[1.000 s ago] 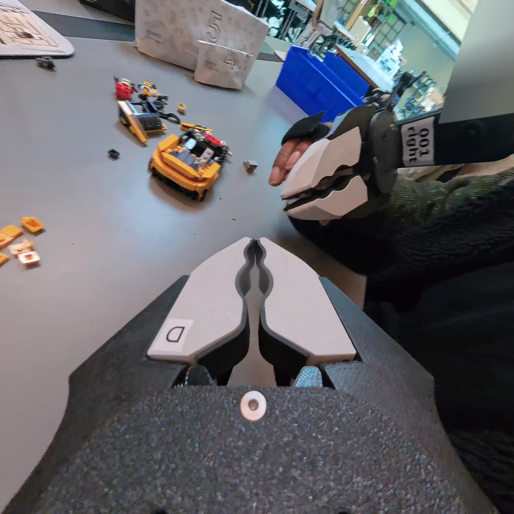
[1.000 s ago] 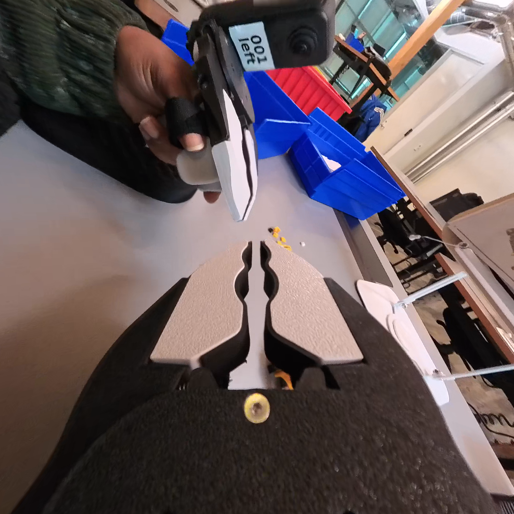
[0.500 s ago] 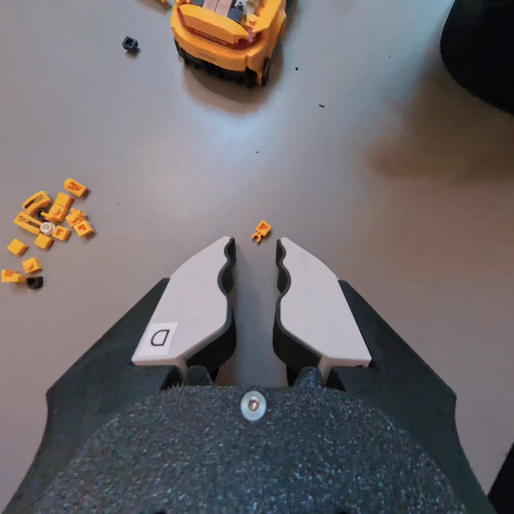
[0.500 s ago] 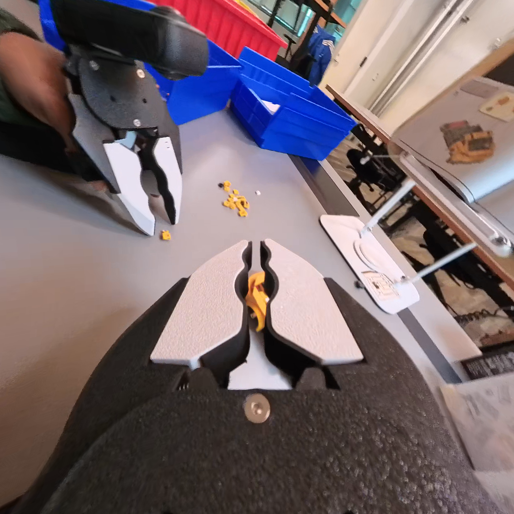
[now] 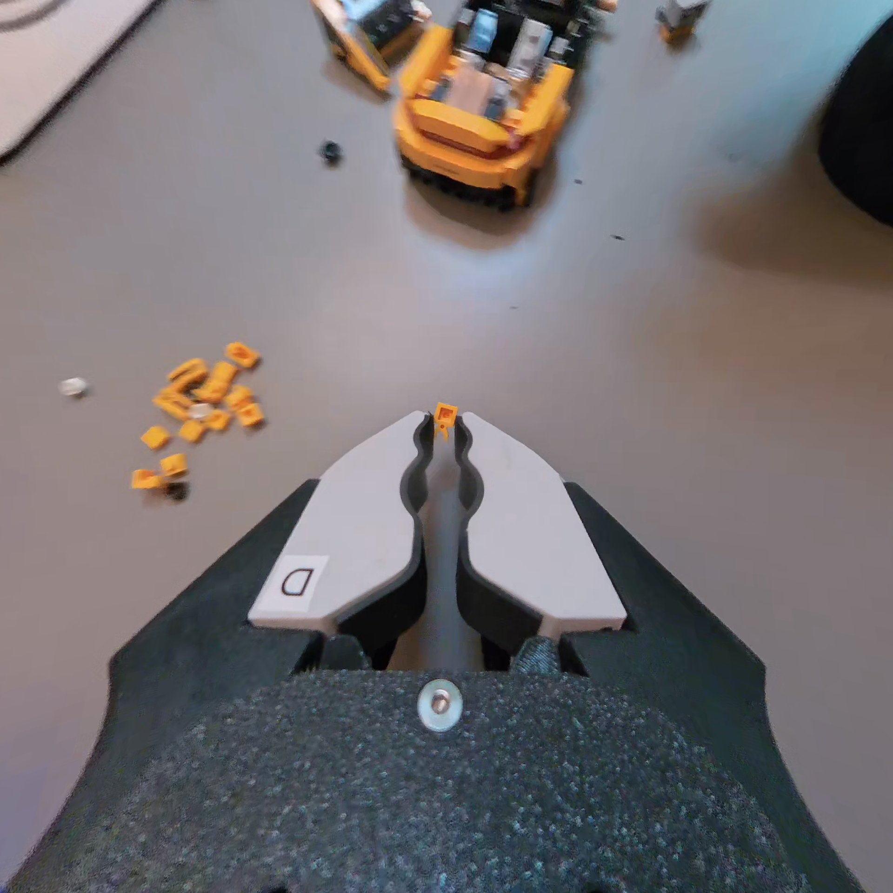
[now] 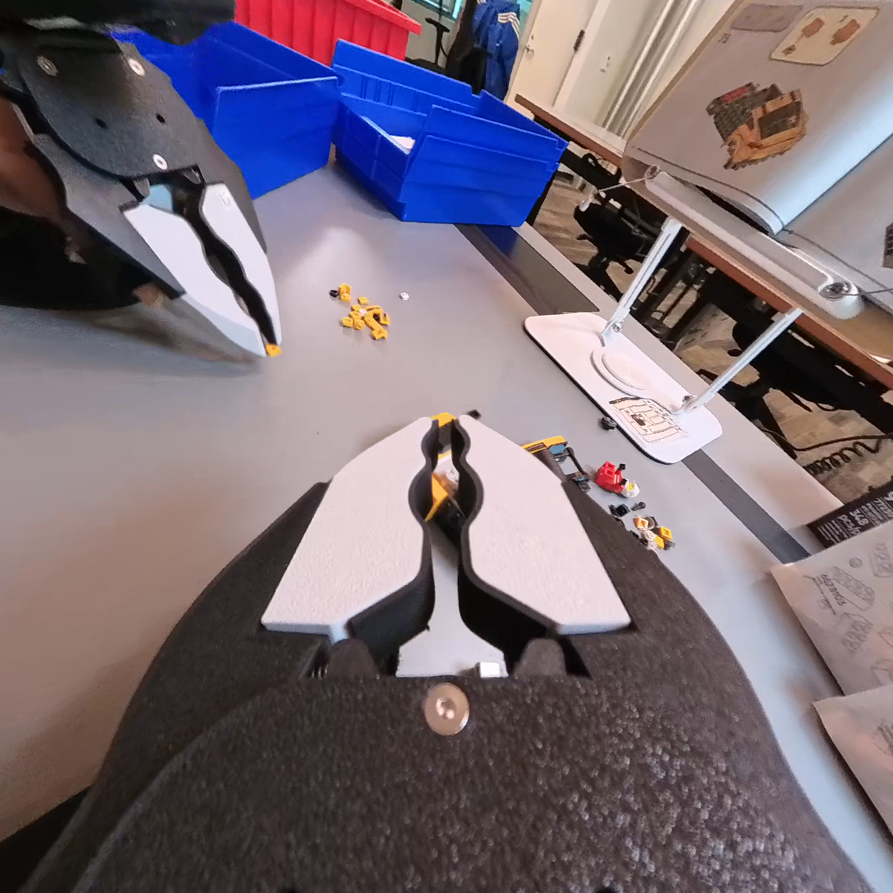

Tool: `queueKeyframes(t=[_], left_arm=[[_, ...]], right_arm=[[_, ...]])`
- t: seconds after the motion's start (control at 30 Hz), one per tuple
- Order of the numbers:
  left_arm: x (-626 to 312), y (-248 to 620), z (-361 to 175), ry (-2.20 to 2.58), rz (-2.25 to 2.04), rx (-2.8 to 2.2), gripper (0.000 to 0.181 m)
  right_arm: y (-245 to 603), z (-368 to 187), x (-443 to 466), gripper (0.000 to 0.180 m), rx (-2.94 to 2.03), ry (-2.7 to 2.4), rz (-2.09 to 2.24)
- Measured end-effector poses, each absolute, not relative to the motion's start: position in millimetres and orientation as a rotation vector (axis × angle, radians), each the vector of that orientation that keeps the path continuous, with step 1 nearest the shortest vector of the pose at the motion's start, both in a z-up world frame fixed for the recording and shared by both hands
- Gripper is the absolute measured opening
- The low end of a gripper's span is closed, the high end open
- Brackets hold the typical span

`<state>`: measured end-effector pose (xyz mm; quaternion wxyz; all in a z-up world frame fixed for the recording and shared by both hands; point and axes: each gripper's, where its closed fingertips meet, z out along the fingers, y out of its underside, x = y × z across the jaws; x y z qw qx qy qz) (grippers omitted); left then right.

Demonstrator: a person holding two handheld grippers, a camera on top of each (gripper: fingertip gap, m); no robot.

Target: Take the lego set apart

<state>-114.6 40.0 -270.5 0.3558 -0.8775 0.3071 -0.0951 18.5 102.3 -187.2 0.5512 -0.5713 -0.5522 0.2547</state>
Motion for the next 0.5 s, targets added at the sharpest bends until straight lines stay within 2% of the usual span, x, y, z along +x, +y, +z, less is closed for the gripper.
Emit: queueKeyframes(t=[0.27,0.5], left_arm=[[-200.7,93.0,-271.5,0.571,-0.021,-2.359,0.010],[-207.3,100.7,-282.8,0.533,-0.101,-2.344,0.036]], right_arm=[[128.7,-187.1,33.7,0.004,-1.441,-1.184,0.533],[134.6,-188.3,39.2,0.004,-1.456,-1.168,0.507]])
